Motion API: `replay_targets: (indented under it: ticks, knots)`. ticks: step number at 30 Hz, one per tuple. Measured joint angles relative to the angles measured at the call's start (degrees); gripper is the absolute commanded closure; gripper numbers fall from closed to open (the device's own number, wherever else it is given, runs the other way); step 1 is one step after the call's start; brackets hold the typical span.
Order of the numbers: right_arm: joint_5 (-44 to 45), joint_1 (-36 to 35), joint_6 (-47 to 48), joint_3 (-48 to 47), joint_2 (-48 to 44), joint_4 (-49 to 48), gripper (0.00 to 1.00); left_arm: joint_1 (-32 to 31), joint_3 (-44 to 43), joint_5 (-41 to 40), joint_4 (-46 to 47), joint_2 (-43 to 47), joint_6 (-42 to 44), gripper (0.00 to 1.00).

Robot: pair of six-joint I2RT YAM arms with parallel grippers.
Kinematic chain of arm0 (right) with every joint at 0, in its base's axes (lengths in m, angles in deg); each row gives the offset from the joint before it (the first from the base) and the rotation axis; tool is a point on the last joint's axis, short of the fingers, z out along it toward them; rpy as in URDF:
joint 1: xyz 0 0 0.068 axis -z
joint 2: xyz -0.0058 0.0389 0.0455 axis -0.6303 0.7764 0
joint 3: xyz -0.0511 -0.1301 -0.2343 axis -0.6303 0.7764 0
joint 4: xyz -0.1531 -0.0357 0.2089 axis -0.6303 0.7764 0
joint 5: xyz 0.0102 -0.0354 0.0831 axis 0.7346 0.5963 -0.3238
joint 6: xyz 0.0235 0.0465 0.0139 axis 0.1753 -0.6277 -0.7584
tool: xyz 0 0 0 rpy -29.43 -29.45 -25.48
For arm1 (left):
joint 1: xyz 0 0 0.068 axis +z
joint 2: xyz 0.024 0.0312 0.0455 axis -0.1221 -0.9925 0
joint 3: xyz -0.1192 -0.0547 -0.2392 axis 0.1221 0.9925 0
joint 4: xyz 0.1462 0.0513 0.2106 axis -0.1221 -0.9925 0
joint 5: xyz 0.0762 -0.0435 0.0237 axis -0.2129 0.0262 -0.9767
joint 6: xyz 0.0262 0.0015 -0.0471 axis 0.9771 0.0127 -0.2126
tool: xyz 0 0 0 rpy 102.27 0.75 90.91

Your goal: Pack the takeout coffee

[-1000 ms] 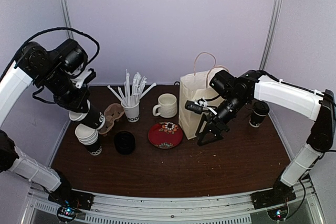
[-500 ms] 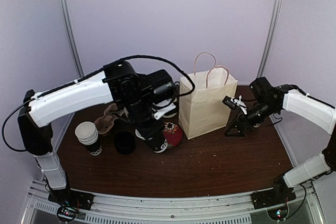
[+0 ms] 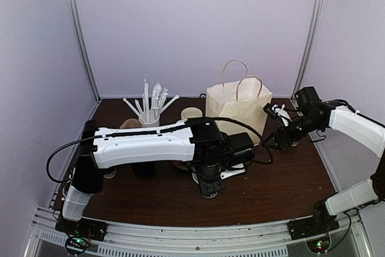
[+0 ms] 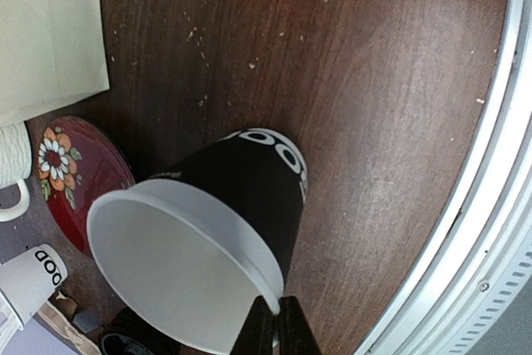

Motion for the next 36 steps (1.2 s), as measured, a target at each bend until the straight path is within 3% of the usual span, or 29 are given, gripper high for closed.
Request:
replay_targets:
  ticks: [5, 11, 23, 25, 30, 36]
  knots:
    - [-0.09, 0.02, 0.0, 0.0, 1.57, -0.35, 0.21, -0.24, -3.32, 0.07, -0.11, -0.92, 1.18, 1.0]
    - [-0.31, 0.04, 0.02, 0.0, 2.58, -0.42, 0.21, -0.61, -4.2, 0.11, -0.79, -1.64, 2.64, 0.77]
    - [-0.63, 0.04, 0.07, 0.0, 2.97, -0.42, 0.21, -1.25, -5.73, -1.77, -3.02, 0.04, 3.69, 0.54]
    - [-0.66, 0.04, 0.11, 0.0, 3.06, -0.42, 0.21, -1.22, -3.02, -3.69, -2.25, 3.96, 4.11, 0.48]
    - [-0.92, 0.04, 0.26, 0.0, 3.32, -0.37, 0.21, 1.62, 8.26, -10.69, -0.42, 18.1, 0.74, 0.47]
    - [-1.29, 0.04, 0.42, 0.0, 3.3, -0.33, 0.21, 16.44, 27.47, -12.96, 4.98, 26.64, -5.64, 0.46]
